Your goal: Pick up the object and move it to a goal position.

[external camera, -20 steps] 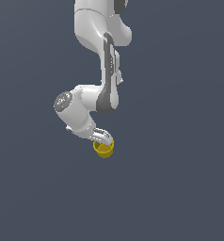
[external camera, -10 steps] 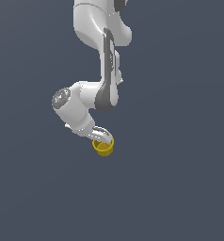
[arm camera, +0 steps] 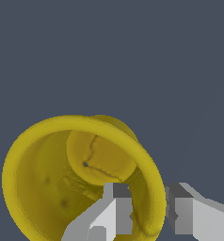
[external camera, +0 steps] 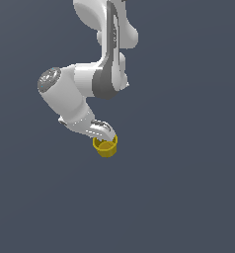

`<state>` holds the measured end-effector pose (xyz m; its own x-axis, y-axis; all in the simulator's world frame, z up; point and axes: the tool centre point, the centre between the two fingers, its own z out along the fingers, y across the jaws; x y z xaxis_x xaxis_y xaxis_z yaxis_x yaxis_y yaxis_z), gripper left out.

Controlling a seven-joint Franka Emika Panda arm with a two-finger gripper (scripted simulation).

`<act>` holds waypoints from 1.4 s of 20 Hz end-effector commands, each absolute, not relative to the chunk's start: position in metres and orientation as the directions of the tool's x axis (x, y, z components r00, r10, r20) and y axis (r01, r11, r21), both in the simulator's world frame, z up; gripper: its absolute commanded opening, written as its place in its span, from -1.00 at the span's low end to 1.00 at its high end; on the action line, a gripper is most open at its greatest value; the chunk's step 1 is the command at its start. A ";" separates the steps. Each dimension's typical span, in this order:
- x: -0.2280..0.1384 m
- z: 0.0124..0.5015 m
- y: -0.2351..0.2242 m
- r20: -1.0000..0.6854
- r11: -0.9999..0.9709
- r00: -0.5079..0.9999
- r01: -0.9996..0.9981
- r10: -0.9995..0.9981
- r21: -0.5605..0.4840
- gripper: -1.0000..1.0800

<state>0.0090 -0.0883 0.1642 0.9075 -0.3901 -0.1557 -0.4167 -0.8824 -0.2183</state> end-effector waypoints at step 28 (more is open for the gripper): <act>0.032 0.427 -0.120 -0.153 -0.883 0.908 -0.415 -0.389 -0.219 -1.00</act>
